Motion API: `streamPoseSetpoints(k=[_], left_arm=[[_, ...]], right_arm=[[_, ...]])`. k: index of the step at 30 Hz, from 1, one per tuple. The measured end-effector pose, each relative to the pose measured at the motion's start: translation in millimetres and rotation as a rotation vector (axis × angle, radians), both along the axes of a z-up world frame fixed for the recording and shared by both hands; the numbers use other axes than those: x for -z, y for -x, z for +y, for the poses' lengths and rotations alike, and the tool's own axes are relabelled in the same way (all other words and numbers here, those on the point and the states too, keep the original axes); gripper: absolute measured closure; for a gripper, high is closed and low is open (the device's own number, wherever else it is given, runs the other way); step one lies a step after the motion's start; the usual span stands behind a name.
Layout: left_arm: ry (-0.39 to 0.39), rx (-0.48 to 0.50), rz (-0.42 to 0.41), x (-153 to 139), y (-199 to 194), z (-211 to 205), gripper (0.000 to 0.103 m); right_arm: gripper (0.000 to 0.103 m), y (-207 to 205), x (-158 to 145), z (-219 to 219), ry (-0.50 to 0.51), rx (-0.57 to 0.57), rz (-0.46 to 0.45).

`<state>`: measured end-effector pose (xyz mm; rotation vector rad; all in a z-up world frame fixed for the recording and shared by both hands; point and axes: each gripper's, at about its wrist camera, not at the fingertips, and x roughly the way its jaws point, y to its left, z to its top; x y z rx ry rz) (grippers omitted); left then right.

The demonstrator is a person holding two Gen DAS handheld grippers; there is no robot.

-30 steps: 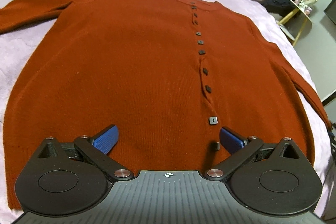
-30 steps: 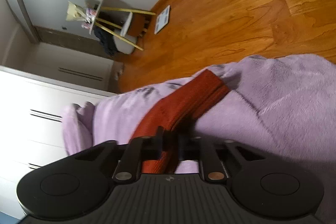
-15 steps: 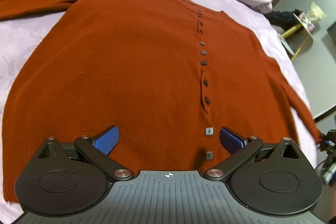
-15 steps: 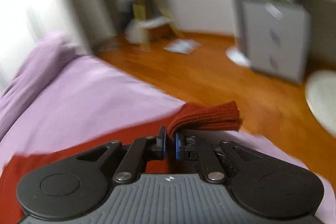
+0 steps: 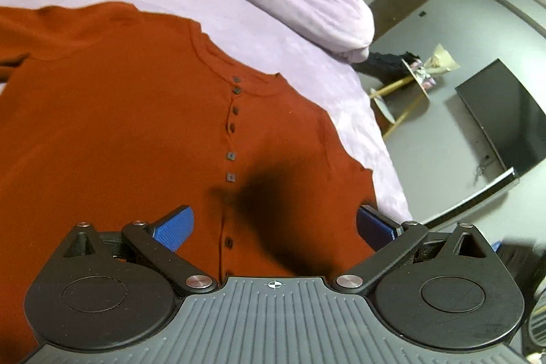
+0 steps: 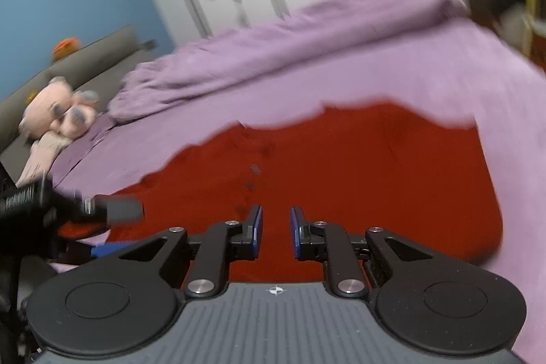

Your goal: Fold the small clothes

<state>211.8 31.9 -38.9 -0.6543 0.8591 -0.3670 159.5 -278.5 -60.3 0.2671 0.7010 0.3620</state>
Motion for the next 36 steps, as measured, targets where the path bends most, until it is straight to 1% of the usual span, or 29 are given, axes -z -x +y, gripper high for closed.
streamPoseSetpoints(k=[3,6,7,9,10,12,15,18,19,22,24,26,27,29,30,32,33,34,35,36], left_arm=[[0.033,0.009,0.038,12,-22,-1,0.0],[0.046,0.015,0.088,26,-34,-4,0.002],[0.058,0.019,0.105,29,-35,-5,0.005],[0.08,0.027,0.149,37,-34,-8,0.013],[0.085,0.038,0.166,39,-31,-10,0.016],[0.063,0.05,0.19,43,-23,-12,0.016],[0.052,0.026,0.204,44,-4,-3,0.017],[0.093,-0.022,0.216,43,13,11,0.016],[0.106,-0.019,0.223,45,15,11,0.016],[0.092,-0.004,0.249,51,13,4,0.017],[0.099,-0.012,0.242,53,7,0,0.021],[0.097,-0.028,0.242,54,2,-3,0.036],[0.084,-0.031,0.24,53,-2,-6,0.039],[0.06,-0.04,0.244,54,-7,-9,0.053],[0.067,-0.038,0.243,55,-6,-8,0.055],[0.07,-0.038,0.241,55,-11,-10,0.073],[0.062,-0.035,0.234,55,-8,-8,0.077],[0.052,-0.028,0.228,54,-12,-13,0.087],[0.036,-0.019,0.226,53,-14,-14,0.093],[0.013,-0.007,0.223,53,-14,-14,0.093]], right_arm=[[0.086,17,20,-17,-0.068,0.071,0.08],[0.085,37,42,-28,-0.09,0.116,0.128],[0.084,44,48,-40,-0.096,0.127,0.14],[0.081,53,56,-45,-0.109,0.135,0.161],[0.08,58,61,-46,-0.116,0.134,0.161],[0.079,66,66,-47,-0.134,0.134,0.155],[0.076,70,70,-47,-0.157,0.131,0.142],[0.074,73,72,-47,-0.169,0.127,0.124],[0.073,74,72,-47,-0.171,0.129,0.121],[0.071,74,69,-48,-0.175,0.136,0.128],[0.071,74,68,-48,-0.176,0.138,0.133],[0.071,75,68,-47,-0.172,0.138,0.131],[0.071,76,68,-47,-0.17,0.137,0.129],[0.071,77,69,-47,-0.167,0.135,0.124],[0.071,77,69,-46,-0.165,0.135,0.123],[0.071,76,69,-46,-0.158,0.134,0.122],[0.071,76,69,-45,-0.155,0.134,0.121],[0.071,76,69,-45,-0.151,0.134,0.119],[0.071,76,69,-44,-0.146,0.133,0.118],[0.071,76,69,-43,-0.139,0.132,0.115]])
